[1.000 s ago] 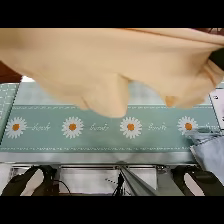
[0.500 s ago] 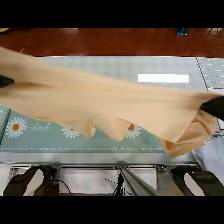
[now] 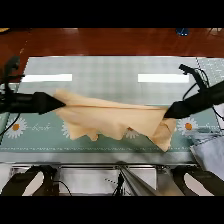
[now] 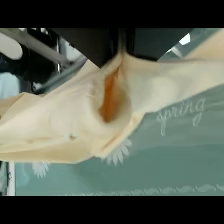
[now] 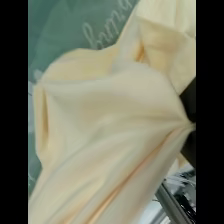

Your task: Fold the shirts.

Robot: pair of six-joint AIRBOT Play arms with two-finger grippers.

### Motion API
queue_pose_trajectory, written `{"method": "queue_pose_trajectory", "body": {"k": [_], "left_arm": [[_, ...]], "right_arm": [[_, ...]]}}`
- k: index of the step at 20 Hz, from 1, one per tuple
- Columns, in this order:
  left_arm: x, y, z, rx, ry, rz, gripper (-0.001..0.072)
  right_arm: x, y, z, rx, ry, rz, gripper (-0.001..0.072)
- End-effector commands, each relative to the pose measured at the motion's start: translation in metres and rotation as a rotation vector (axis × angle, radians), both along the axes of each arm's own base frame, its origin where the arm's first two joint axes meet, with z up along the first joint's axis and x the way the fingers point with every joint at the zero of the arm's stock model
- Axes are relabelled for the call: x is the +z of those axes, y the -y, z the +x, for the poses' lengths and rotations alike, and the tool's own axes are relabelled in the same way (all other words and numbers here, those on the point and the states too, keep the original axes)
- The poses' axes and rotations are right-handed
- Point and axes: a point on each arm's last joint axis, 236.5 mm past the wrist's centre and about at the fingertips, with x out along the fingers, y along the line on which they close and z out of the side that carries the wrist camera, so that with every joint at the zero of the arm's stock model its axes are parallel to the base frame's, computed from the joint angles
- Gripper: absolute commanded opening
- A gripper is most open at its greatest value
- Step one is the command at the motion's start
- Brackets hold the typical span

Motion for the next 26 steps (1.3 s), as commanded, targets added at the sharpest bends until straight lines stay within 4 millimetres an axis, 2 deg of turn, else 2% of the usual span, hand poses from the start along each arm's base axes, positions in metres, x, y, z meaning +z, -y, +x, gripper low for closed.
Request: {"method": "queue_pose_trajectory", "body": {"k": [1, 4, 7, 8, 10, 13, 15, 16, 18, 19, 20, 21, 23, 26], "left_arm": [[-0.050, -0.001, 0.075, 0.129, 0.131, 0.058, 0.0030], [-0.095, 0.002, 0.110, 0.165, 0.134, 0.117, 0.0031], [-0.135, -0.007, 0.127, 0.218, 0.079, 0.152, 0.0031], [-0.144, -0.009, 0.130, 0.229, 0.067, 0.160, 0.0031], [-0.161, -0.010, 0.131, 0.232, 0.034, 0.170, 0.0031], [-0.179, -0.006, 0.127, 0.218, -0.009, 0.177, 0.0031], [-0.181, -0.003, 0.126, 0.218, -0.016, 0.172, 0.0033], [-0.180, -0.003, 0.127, 0.221, -0.015, 0.169, 0.0070], [-0.173, -0.008, 0.135, 0.233, 0.002, 0.166, 0.0285], [-0.165, -0.011, 0.141, 0.239, 0.016, 0.162, 0.0415], [-0.156, -0.017, 0.146, 0.239, 0.024, 0.154, 0.0508], [-0.144, -0.026, 0.150, 0.233, 0.026, 0.147, 0.0548], [-0.129, -0.048, 0.144, 0.183, -0.016, 0.153, 0.0547], [-0.132, -0.070, 0.108, 0.129, -0.175, 0.110, 0.0548]], "right_arm": [[-0.047, 0.003, 0.071, -0.066, 0.132, -0.005, 0.0036], [-0.056, 0.005, 0.122, -0.192, 0.256, 0.012, 0.0036], [-0.041, 0.017, 0.173, -0.339, 0.431, 0.018, 0.0036], [-0.036, 0.023, 0.185, -0.374, 0.481, 0.014, 0.0037], [-0.033, 0.029, 0.196, -0.408, 0.521, 0.006, 0.0036], [-0.055, 0.024, 0.189, -0.387, 0.442, 0.006, 0.0037], [-0.071, 0.021, 0.183, -0.372, 0.385, 0.006, 0.0039], [-0.075, 0.021, 0.183, -0.371, 0.376, 0.005, 0.0068], [-0.070, 0.021, 0.183, -0.384, 0.376, 0.015, 0.0251], [-0.063, 0.023, 0.182, -0.382, 0.381, 0.019, 0.0304], [-0.053, 0.027, 0.180, -0.368, 0.387, 0.015, 0.0382], [-0.044, 0.036, 0.176, -0.346, 0.393, -0.010, 0.0429], [-0.026, 0.077, 0.160, -0.282, 0.399, -0.150, 0.0431], [-0.015, 0.149, 0.123, -0.276, 0.336, -0.370, 0.0437]]}}
